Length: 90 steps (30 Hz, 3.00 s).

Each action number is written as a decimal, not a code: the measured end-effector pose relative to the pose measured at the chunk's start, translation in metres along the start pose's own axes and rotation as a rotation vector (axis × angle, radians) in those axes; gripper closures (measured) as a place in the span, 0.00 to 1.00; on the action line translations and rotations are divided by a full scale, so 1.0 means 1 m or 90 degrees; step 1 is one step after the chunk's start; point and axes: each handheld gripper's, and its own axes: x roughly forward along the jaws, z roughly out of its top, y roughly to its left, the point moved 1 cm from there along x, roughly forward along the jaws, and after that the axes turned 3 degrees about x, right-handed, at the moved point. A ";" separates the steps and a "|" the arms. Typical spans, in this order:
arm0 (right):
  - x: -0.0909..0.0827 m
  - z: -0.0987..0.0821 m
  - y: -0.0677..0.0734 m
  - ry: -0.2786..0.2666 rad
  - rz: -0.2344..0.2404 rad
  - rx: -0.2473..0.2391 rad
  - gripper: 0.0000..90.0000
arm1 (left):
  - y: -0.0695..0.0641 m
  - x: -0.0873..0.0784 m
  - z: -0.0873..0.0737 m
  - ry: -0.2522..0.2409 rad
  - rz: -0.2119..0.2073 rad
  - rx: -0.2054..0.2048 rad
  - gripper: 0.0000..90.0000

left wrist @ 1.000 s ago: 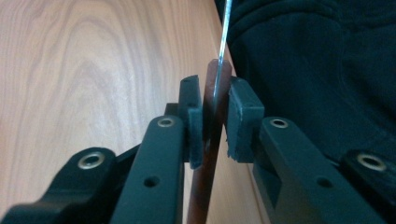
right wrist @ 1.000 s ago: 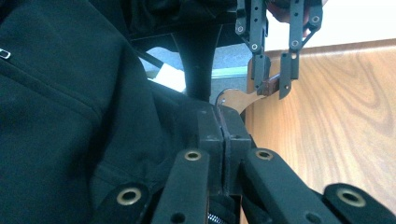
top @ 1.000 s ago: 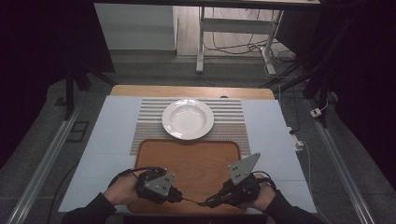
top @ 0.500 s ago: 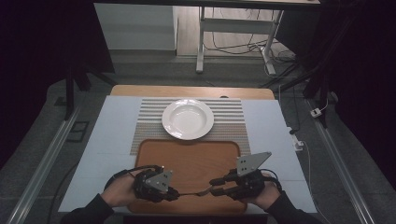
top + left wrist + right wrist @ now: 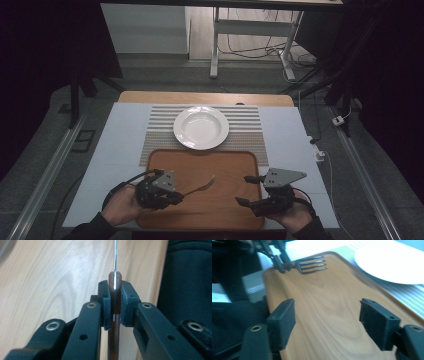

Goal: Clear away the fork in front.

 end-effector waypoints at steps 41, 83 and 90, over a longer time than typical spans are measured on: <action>-0.055 -0.054 -0.003 0.038 -0.229 0.125 0.00 | 0.034 0.014 -0.042 0.120 0.094 -0.435 0.89; -0.053 -0.060 -0.006 0.093 -0.235 0.153 0.00 | 0.095 0.025 -0.022 0.014 0.093 -0.339 0.99; -0.052 -0.060 -0.006 0.100 -0.228 0.150 0.00 | 0.084 0.040 -0.002 0.021 0.062 -0.292 0.99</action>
